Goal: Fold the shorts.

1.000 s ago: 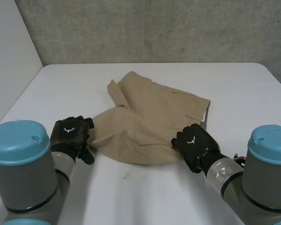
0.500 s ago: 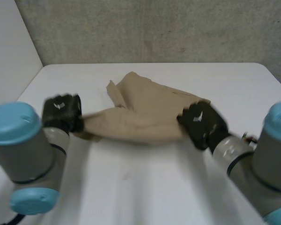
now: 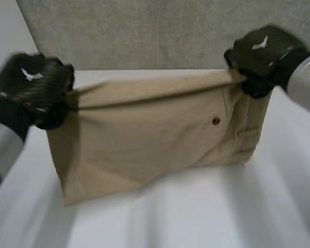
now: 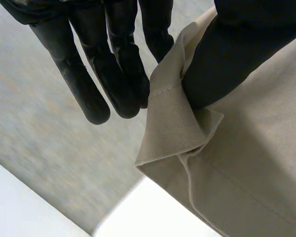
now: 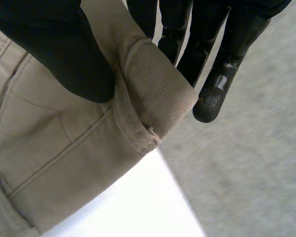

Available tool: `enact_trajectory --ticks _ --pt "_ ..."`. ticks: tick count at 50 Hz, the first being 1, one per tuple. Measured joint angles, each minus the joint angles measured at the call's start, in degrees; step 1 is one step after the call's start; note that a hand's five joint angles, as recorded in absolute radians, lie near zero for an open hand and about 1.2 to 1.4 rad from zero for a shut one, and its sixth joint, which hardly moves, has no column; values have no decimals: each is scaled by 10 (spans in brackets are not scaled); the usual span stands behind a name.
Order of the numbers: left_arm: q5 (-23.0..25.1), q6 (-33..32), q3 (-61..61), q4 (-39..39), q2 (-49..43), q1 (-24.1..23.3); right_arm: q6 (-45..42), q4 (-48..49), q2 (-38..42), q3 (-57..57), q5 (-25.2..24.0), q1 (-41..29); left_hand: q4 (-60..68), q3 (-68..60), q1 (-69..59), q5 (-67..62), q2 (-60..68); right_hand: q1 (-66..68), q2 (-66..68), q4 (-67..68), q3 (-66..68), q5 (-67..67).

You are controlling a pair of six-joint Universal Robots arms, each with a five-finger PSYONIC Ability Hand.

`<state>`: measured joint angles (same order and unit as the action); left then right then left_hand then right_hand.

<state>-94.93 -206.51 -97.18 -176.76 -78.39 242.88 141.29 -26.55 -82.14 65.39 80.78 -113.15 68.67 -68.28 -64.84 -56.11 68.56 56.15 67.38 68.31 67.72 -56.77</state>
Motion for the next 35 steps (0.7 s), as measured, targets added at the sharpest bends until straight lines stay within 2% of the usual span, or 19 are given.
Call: enact_trajectory --ticks 7,12,14,18,23,26,30,35 --pt "-3 -1 41 -32 -168 1 -3 7 106 -6 6 -6 0 0 0 0 0 0 0 0 0 0" --pt "-5 -26 141 -97 -301 6 1 36 205 -84 20 -8 1 0 0 0 0 0 0 0 0 0" --pt "-5 -42 182 -121 -337 8 3 60 239 -127 29 -8 2 0 0 0 0 0 1 0 0 0" --pt "-6 -96 331 -205 -413 8 5 181 305 -242 48 -11 2 -1 0 0 0 0 3 0 0 0" --pt "-9 -122 491 -304 -461 8 5 386 336 -316 54 -11 2 -1 0 0 0 0 3 0 0 0" --pt "-10 -111 530 -341 -470 7 5 470 341 -326 56 -12 2 -1 0 0 0 0 3 0 0 0" --pt "-12 -76 530 -368 -467 5 10 513 342 -319 57 -12 2 -2 0 -2 1 0 3 0 0 0" --pt "-10 -38 457 -377 -436 6 29 489 338 -292 58 -12 2 -2 0 -5 1 0 3 1 0 0"
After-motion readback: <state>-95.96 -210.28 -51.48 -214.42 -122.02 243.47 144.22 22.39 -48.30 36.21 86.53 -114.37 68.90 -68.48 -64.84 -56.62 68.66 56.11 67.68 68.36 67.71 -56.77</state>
